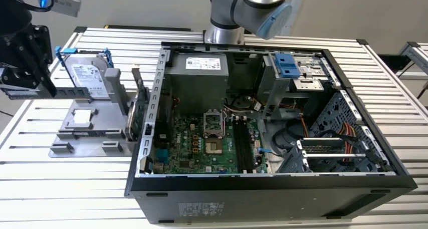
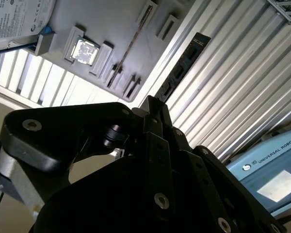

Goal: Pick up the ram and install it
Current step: 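Pick up the ram and move it above insertion slot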

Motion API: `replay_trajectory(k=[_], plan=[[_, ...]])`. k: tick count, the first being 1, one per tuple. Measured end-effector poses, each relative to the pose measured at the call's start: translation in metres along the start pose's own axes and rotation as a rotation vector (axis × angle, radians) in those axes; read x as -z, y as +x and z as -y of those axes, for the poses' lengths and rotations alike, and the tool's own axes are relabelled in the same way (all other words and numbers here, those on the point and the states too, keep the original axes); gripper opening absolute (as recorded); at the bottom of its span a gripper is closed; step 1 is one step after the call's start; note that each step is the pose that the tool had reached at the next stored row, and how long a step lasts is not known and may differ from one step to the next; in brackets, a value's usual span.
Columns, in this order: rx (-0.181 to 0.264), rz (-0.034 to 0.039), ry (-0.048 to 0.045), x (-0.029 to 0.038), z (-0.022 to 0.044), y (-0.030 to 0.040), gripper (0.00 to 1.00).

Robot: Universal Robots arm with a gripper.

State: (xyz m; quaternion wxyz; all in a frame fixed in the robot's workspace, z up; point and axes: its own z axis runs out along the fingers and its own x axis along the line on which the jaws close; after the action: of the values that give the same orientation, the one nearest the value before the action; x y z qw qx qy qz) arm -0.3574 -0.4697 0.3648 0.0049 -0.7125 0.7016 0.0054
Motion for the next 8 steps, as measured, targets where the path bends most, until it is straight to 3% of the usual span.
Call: replay_trajectory(k=[8], plan=[[0.006, 0.0, 0.0, 0.0073, 0.0, -0.0007, 0.0]])
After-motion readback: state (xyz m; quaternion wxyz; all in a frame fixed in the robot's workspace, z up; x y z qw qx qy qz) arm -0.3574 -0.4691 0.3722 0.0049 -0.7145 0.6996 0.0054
